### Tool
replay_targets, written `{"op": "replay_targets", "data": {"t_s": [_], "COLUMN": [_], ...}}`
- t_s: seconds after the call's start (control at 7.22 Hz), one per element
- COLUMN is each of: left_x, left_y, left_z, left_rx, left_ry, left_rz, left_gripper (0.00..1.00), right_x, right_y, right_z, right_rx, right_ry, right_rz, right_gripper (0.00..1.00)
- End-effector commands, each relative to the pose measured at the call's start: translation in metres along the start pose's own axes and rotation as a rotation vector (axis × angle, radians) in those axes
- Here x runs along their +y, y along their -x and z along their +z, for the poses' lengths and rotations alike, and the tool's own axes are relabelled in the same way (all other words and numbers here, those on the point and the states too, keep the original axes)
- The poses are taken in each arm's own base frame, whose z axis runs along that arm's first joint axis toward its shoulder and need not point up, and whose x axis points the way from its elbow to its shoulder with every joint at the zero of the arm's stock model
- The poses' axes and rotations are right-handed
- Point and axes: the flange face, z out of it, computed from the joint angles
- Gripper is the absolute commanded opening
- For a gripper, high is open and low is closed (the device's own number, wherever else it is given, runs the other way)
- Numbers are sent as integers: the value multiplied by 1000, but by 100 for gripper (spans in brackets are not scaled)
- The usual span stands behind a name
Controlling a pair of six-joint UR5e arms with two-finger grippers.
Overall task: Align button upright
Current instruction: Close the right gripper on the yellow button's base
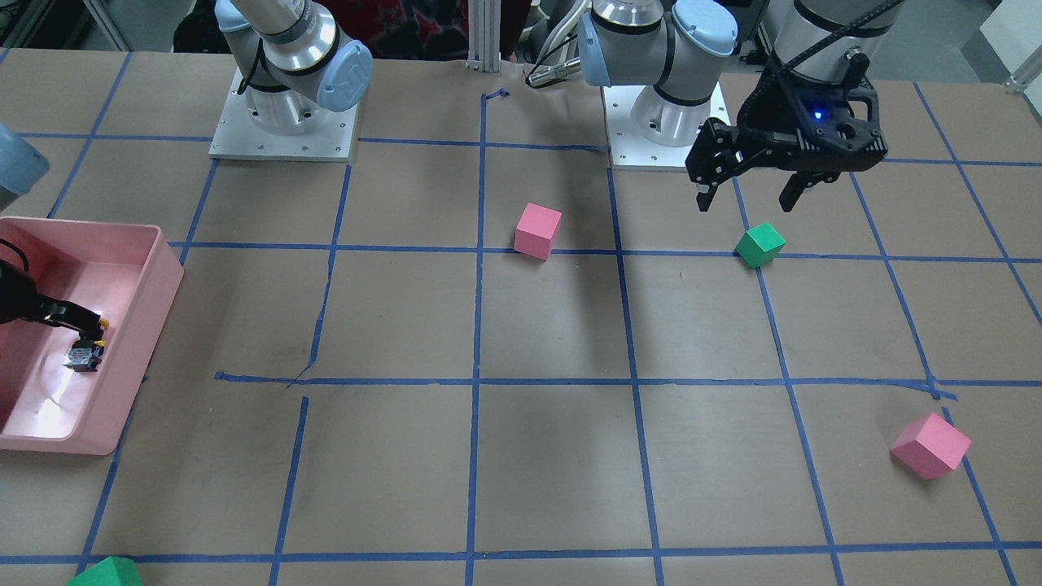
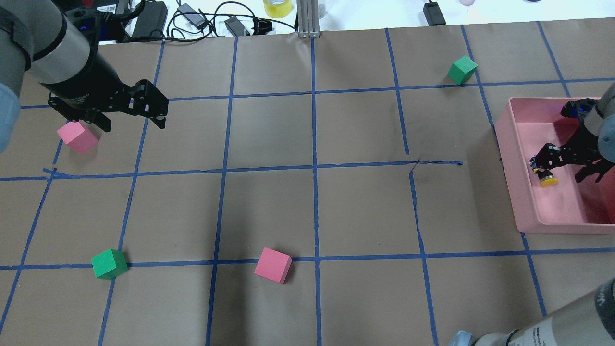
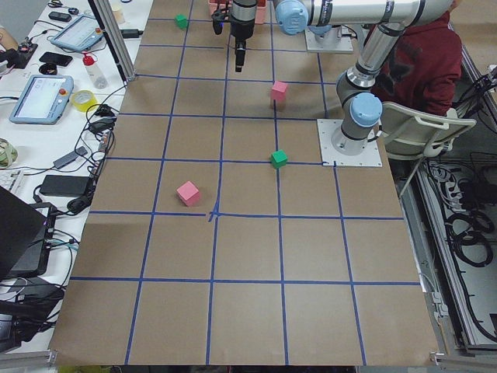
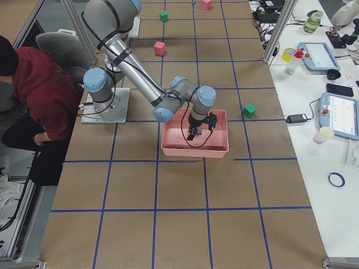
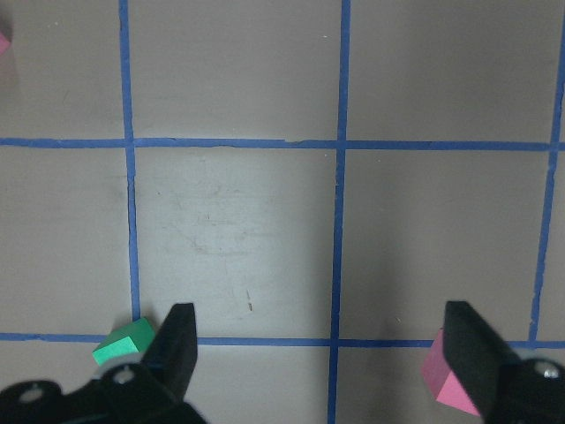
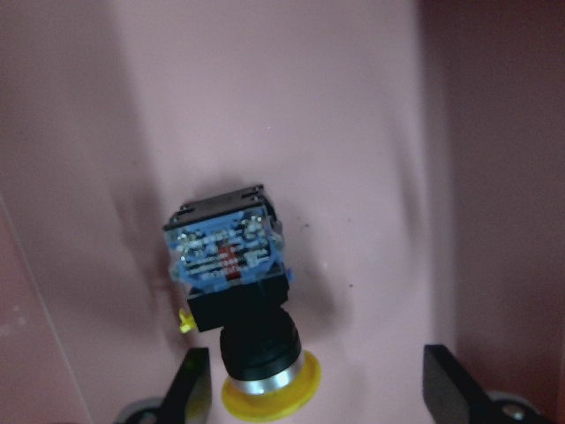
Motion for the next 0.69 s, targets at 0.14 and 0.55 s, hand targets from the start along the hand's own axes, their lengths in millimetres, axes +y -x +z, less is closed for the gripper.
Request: {"op": "replay_targets", "data": {"t_s": [0.14,0.55], "left_x": [0,0], "left_y": [0,0], "left_z": [0,0], "left_rx": [0,0], "left_ry": [0,0], "left_rz": [0,0], "left_gripper": [100,100], "right_x": [-3,-26], "right_y": [1,-10], "right_z": [-4,-71], "right_rx": [-23,9], "right_ry": [-18,-90], "right_rz": [3,-18], "right_gripper": [0,0]}}
